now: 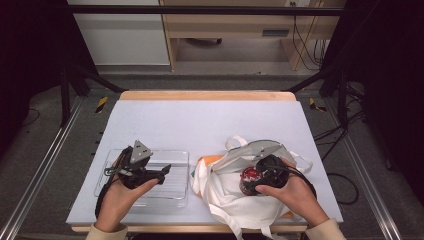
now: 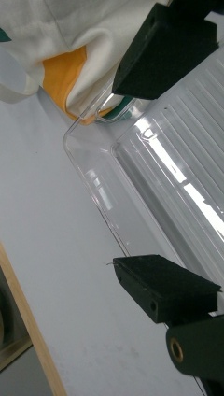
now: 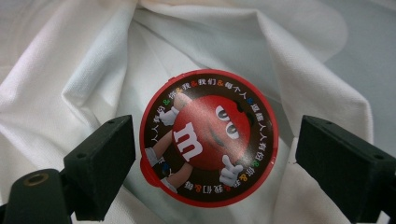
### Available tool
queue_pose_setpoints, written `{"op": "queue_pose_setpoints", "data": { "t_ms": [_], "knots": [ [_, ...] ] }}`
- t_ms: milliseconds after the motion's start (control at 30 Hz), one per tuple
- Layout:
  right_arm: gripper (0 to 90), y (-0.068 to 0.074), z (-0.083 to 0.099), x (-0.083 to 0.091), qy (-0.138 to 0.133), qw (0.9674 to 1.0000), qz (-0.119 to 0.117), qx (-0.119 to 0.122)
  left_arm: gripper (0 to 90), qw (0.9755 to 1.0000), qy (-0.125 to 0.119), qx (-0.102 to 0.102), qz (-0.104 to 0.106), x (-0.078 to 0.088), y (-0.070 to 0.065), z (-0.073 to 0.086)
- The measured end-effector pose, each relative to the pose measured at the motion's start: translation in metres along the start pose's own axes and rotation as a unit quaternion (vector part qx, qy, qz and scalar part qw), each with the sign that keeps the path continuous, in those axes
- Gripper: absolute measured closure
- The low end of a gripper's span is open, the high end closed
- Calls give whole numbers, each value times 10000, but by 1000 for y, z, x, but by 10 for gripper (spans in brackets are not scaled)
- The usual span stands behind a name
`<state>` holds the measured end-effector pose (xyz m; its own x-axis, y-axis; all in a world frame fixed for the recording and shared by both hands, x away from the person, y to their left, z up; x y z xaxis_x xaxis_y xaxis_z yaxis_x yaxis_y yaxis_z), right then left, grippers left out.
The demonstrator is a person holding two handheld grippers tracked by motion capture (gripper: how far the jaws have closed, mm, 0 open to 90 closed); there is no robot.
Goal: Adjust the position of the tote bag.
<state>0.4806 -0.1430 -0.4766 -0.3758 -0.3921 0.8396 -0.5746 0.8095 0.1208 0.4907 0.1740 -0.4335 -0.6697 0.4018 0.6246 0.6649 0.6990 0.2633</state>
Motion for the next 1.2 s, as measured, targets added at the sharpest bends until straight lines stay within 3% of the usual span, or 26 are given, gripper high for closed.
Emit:
{"op": "queue_pose_setpoints", "data": {
  "t_ms": [600,800,1200],
  "knots": [
    [172,5,0,-15,249,9997,-15,77,137,10000,-37,48,-43,5,7,1],
    [247,5,0,-17,245,9995,105,143,137,10000,-2,25,-18,4,6,2],
    [256,6,-1,-18,316,9993,189,85,137,10000,29,40,-31,4,6,4]
  ]
}}
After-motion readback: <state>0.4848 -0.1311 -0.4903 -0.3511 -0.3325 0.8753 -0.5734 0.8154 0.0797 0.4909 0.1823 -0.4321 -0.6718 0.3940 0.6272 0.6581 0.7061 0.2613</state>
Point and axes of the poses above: each handheld gripper's, and its own axes: x roughly backward along the jaws, z roughly out of its underside, y roughly to its left, the point moved 8 cm from there along -x, roughly forward along the jaws, and after that the axes turned 12 degrees about -x, right-handed, at the moved point
